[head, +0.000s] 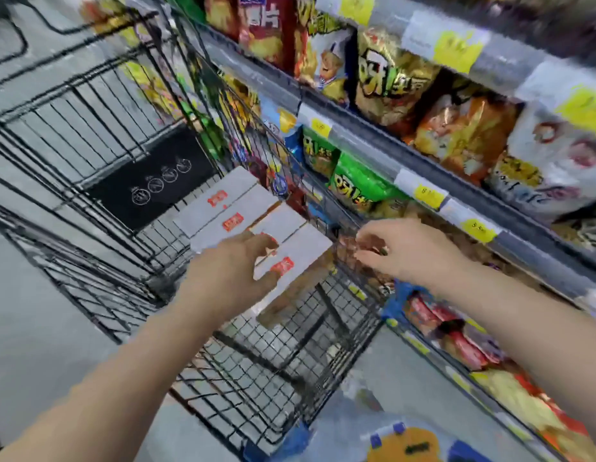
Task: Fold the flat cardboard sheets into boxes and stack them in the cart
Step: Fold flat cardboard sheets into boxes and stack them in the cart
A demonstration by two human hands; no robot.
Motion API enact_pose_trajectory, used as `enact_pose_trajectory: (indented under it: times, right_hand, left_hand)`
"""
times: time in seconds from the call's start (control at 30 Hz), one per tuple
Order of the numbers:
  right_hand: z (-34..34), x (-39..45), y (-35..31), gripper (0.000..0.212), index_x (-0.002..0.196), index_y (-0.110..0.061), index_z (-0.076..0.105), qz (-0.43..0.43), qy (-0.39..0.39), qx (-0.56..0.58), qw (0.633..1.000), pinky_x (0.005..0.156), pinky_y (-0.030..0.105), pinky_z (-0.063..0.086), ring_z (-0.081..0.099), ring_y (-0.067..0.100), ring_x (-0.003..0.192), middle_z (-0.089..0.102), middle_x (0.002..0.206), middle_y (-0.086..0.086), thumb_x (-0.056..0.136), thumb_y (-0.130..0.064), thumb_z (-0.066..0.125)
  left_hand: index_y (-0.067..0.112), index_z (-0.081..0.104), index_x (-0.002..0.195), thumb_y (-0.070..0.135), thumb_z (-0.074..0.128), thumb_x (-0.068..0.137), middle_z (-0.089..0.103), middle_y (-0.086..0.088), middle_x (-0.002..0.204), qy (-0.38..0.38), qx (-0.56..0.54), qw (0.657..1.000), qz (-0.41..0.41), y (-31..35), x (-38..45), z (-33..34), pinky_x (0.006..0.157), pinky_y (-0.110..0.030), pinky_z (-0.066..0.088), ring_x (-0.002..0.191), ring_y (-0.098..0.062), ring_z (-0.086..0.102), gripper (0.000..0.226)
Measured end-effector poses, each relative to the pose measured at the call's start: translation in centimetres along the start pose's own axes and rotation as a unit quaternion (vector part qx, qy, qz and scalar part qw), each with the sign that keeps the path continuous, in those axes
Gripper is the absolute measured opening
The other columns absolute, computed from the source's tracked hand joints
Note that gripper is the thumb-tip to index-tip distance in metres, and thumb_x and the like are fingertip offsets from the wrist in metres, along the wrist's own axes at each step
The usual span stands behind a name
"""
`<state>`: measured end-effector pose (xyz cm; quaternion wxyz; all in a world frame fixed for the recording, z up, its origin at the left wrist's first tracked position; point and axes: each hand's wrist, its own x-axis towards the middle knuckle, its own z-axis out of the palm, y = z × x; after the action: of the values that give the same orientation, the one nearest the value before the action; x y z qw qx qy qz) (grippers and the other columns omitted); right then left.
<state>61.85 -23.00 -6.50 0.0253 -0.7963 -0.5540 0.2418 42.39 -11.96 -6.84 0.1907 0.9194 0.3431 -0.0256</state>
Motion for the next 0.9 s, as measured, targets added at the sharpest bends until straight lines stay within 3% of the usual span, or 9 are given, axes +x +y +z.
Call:
enact_pose_trajectory:
  times: [0.17, 0.3, 0.37, 0.47, 0.6, 0.7, 0.77, 0.83, 0.9]
  right_hand:
    - [-1.1, -11.2, 1.9, 0.035, 0.120, -0.023, 0.056, 0.036, 0.095, 0.071, 0.992, 0.094, 0.035, 0.043, 0.053, 0.018, 0.112, 0.059, 0.121, -0.001, 0.087, -0.035, 0.055]
    - [-1.3, -20.3, 3.9, 0.041, 0.125, -0.026, 0.052, 0.077, 0.145, 0.086, 0.983, 0.098, 0.029, 0.038, 0.051, 0.015, 0.116, 0.055, 0.126, -0.003, 0.085, -0.036, 0.056]
    - [-0.9, -26.1, 4.8, 0.043, 0.128, -0.026, 0.050, 0.123, 0.186, 0.077, 0.972, 0.096, 0.023, 0.034, 0.049, 0.013, 0.118, 0.053, 0.129, -0.004, 0.086, -0.034, 0.056]
    - [0.5, -33.4, 6.1, 0.046, 0.131, -0.024, 0.047, 0.198, 0.236, 0.051, 0.950, 0.096, 0.022, 0.031, 0.047, 0.016, 0.121, 0.052, 0.130, -0.002, 0.087, -0.037, 0.056]
    - [3.9, -44.4, 7.2, 0.051, 0.126, -0.020, 0.053, 0.306, 0.271, 0.055, 0.911, 0.098, 0.036, 0.043, 0.052, 0.022, 0.117, 0.057, 0.125, 0.004, 0.081, -0.045, 0.051]
    - [7.6, -52.8, 7.8, 0.052, 0.119, -0.014, 0.059, 0.376, 0.306, 0.059, 0.873, 0.089, 0.032, 0.044, 0.056, 0.020, 0.107, 0.062, 0.115, 0.011, 0.081, -0.048, 0.048]
    - [10.3, -59.3, 7.5, 0.048, 0.127, -0.020, 0.051, 0.442, 0.302, 0.063, 0.843, 0.095, 0.029, 0.039, 0.051, 0.018, 0.116, 0.056, 0.124, 0.005, 0.086, -0.045, 0.049]
    - [13.5, -65.9, 7.3, 0.045, 0.133, -0.025, 0.044, 0.500, 0.286, 0.086, 0.813, 0.097, 0.026, 0.033, 0.044, 0.015, 0.123, 0.049, 0.130, -0.002, 0.089, -0.037, 0.050]
    - [16.1, -72.0, 6.9, 0.046, 0.133, -0.027, 0.043, 0.548, 0.278, 0.095, 0.783, 0.097, 0.030, 0.036, 0.044, 0.017, 0.123, 0.049, 0.131, -0.002, 0.089, -0.035, 0.052]
  left_hand:
    - [0.023, 0.055, 0.117, 0.046, 0.057, 0.078, 0.057, 0.006, 0.106, 0.003, -0.025, 0.991, 0.133, 5.3, -1.4, -1.7, 0.084, -0.035, 0.047, 0.101, -0.017, 0.057, 0.045]
    - [0.023, 0.052, 0.124, 0.052, 0.053, 0.079, 0.055, 0.004, 0.120, -0.028, 0.022, 0.959, 0.282, 11.9, -2.3, -2.6, 0.086, -0.026, 0.040, 0.106, -0.015, 0.053, 0.053]
    - [0.025, 0.051, 0.125, 0.064, 0.034, 0.069, 0.053, 0.005, 0.124, -0.028, 0.066, 0.925, 0.373, 16.9, -3.3, -2.5, 0.092, -0.028, 0.041, 0.115, -0.016, 0.051, 0.070]
    - [0.021, 0.057, 0.117, 0.063, 0.027, 0.065, 0.057, 0.001, 0.120, -0.022, 0.082, 0.879, 0.468, 23.3, -5.1, -1.5, 0.089, -0.040, 0.048, 0.111, -0.023, 0.054, 0.072]
    - [0.015, 0.065, 0.099, 0.044, 0.051, 0.070, 0.067, -0.005, 0.101, -0.009, 0.111, 0.803, 0.585, 33.3, -10.0, 1.7, 0.067, -0.040, 0.053, 0.093, -0.027, 0.065, 0.043]
    - [0.015, 0.065, 0.094, 0.045, 0.043, 0.072, 0.068, -0.004, 0.091, -0.038, 0.126, 0.729, 0.671, 40.4, -14.9, 5.0, 0.055, -0.034, 0.053, 0.080, -0.024, 0.068, 0.044]
    - [0.017, 0.066, 0.093, 0.045, 0.040, 0.070, 0.069, -0.001, 0.090, -0.044, 0.138, 0.677, 0.721, 45.4, -19.3, 8.2, 0.049, -0.027, 0.051, 0.077, -0.020, 0.069, 0.044]
    - [0.019, 0.066, 0.094, 0.044, 0.046, 0.071, 0.069, 0.002, 0.092, -0.052, 0.139, 0.639, 0.755, 50.2, -24.7, 11.1, 0.049, -0.024, 0.049, 0.079, -0.018, 0.069, 0.040]
    - [0.020, 0.064, 0.104, 0.044, 0.049, 0.071, 0.066, 0.002, 0.104, -0.075, 0.106, 0.619, 0.774, 54.4, -30.2, 13.8, 0.060, -0.032, 0.051, 0.095, -0.020, 0.065, 0.044]
